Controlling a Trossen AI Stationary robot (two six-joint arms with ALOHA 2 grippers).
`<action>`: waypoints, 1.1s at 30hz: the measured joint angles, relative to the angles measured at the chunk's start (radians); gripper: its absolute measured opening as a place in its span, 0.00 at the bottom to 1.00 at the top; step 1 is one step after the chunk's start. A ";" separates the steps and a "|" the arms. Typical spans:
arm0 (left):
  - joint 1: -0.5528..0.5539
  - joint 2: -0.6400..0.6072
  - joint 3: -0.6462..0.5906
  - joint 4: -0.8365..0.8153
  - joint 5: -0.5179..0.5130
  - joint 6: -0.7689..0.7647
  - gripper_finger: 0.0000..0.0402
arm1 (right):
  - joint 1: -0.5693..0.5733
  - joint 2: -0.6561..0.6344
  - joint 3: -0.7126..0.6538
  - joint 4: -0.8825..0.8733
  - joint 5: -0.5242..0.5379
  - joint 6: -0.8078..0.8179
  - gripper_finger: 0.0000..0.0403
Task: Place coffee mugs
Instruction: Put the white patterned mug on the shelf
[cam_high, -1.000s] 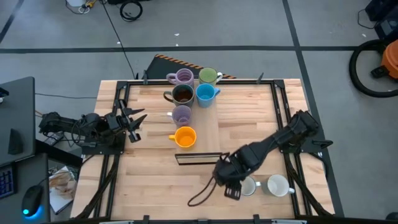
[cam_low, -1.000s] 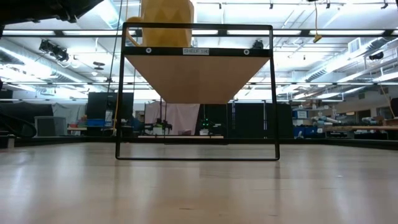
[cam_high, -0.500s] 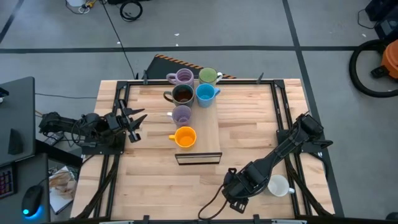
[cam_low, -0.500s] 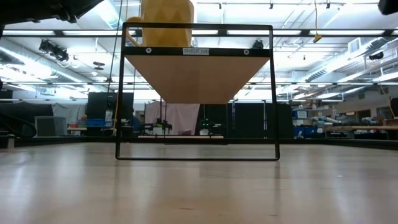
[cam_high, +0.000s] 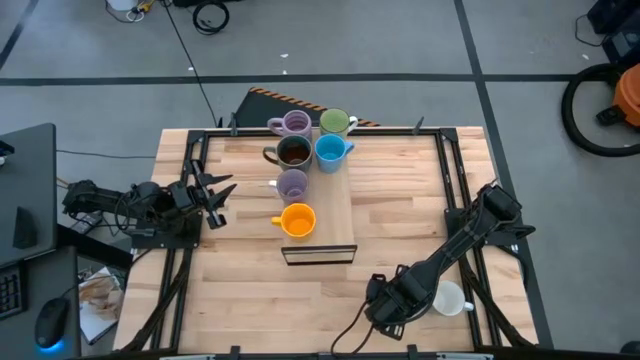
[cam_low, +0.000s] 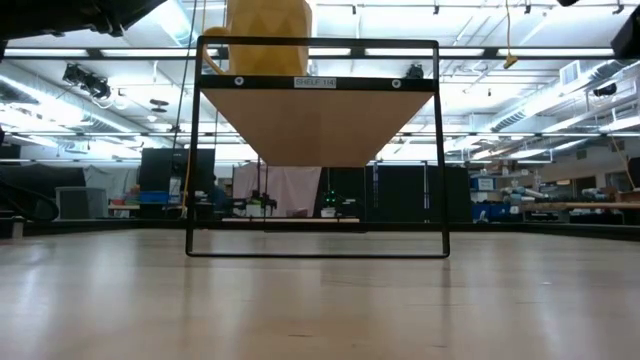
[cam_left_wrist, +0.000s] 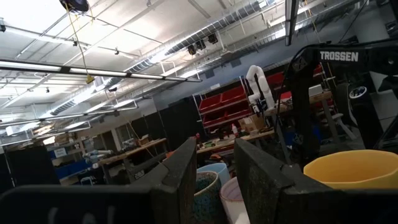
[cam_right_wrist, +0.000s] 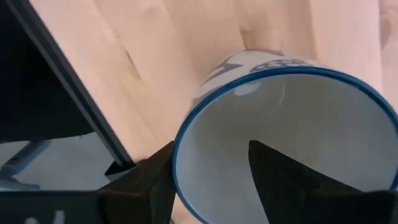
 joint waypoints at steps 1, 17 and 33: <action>0.000 0.000 0.000 0.000 0.000 0.000 0.28 | 0.001 0.000 -0.003 0.000 0.006 0.000 0.49; 0.000 0.000 0.000 0.000 0.000 0.000 0.28 | -0.004 0.000 -0.018 -0.038 0.044 -0.020 0.21; 0.000 0.000 0.000 -0.006 0.000 -0.006 0.28 | -0.054 -0.028 0.010 -0.320 0.113 -0.106 0.10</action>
